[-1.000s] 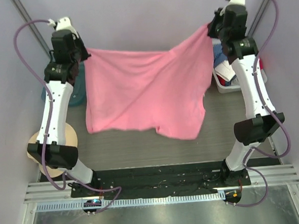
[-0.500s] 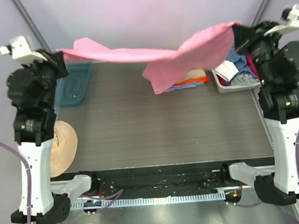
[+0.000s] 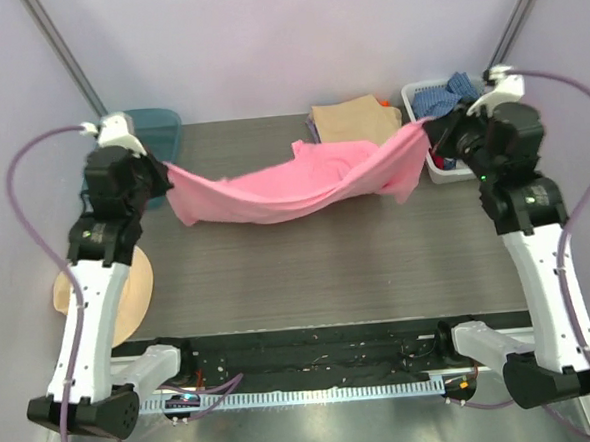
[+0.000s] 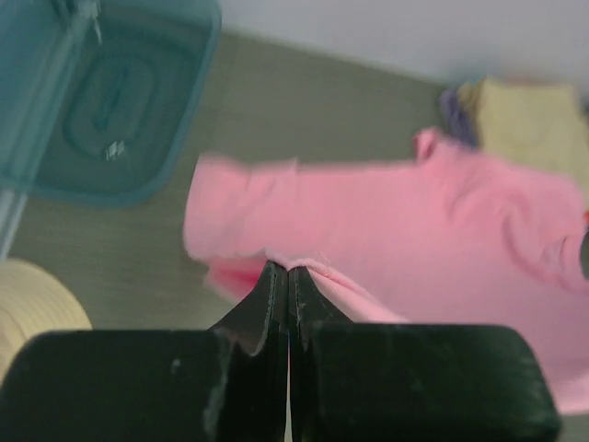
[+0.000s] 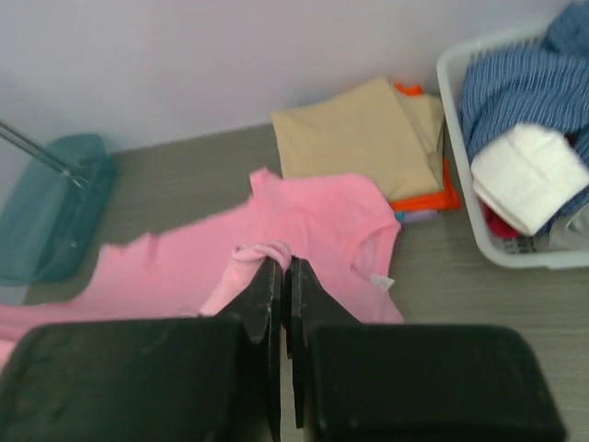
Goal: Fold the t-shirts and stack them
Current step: Flatten the tshirt out
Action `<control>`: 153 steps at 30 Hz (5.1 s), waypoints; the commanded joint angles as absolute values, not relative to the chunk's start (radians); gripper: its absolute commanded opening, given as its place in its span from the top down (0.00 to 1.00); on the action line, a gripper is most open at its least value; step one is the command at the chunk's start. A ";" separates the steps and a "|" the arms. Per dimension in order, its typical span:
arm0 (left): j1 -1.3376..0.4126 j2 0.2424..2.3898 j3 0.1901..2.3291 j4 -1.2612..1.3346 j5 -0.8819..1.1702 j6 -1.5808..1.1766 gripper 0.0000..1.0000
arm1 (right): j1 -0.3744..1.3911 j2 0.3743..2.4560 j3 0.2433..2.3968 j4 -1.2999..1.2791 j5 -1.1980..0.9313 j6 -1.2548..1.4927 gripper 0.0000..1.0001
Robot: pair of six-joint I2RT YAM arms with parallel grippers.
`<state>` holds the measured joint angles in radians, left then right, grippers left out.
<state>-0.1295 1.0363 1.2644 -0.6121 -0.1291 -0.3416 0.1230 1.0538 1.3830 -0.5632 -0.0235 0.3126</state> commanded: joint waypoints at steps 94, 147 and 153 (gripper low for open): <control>-0.179 0.917 1.792 -0.720 0.063 -0.388 1.00 | 0.115 1.051 2.139 -0.681 -0.209 0.383 0.99; -0.167 0.812 0.631 -0.314 -0.241 -0.650 1.00 | 0.117 0.678 0.611 -0.403 -0.348 0.578 0.99; -0.166 0.811 0.627 -0.389 -0.345 -0.698 1.00 | 0.126 0.606 0.621 -0.558 -0.402 0.610 0.99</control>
